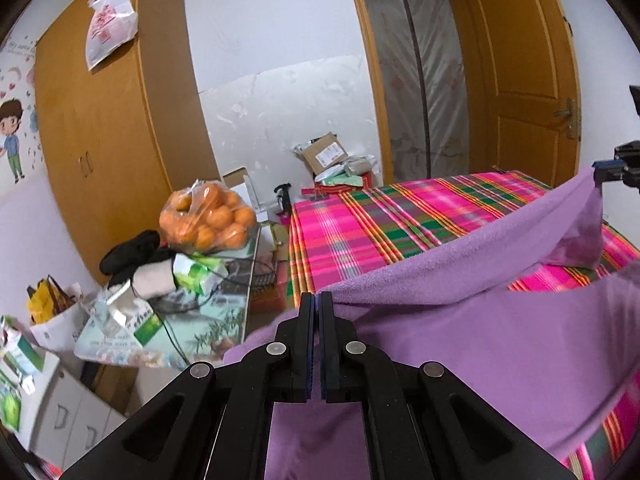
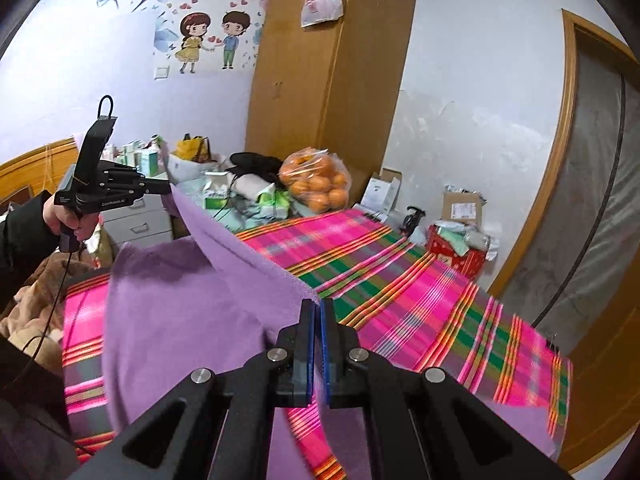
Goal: Fold clothes
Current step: 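Lift the hem with both grippers and fold it toward the collar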
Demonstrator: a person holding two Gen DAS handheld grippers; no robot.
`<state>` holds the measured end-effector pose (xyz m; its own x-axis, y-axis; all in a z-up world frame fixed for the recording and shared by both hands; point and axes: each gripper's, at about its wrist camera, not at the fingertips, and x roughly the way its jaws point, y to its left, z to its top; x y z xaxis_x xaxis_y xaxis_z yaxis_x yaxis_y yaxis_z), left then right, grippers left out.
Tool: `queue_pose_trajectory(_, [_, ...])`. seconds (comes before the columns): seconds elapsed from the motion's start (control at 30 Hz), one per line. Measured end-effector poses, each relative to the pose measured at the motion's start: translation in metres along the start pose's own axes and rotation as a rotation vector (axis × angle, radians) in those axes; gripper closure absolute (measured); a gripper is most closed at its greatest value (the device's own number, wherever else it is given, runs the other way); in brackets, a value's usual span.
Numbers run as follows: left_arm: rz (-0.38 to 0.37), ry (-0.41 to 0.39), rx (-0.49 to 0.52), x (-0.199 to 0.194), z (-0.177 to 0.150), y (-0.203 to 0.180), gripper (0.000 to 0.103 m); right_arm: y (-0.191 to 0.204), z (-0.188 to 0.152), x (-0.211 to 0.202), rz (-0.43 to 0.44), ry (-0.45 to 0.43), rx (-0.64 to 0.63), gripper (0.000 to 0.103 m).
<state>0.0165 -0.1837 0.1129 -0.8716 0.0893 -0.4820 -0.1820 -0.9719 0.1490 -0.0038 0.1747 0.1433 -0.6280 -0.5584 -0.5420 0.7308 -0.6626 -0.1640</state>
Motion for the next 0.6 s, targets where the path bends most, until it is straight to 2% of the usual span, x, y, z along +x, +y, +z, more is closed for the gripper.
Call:
queue_pose_trajectory(0.27, [-0.022,0.030,-0.065,-0.028,-0.062,-0.009,0.101,0.048,-0.057,-0.009,0.046,0.077,0.016,0.100])
queue_pose_trajectory(0.47, [-0.047,0.100,-0.142,-0.029,-0.107,-0.016,0.101,0.071,-0.106,-0.001,0.088,0.175,0.064,0.100])
queue_pose_trajectory(0.6, [-0.058,0.141,-0.184,-0.029,-0.124,-0.021,0.101,0.077,-0.132,0.012,0.090,0.254,0.084,0.100])
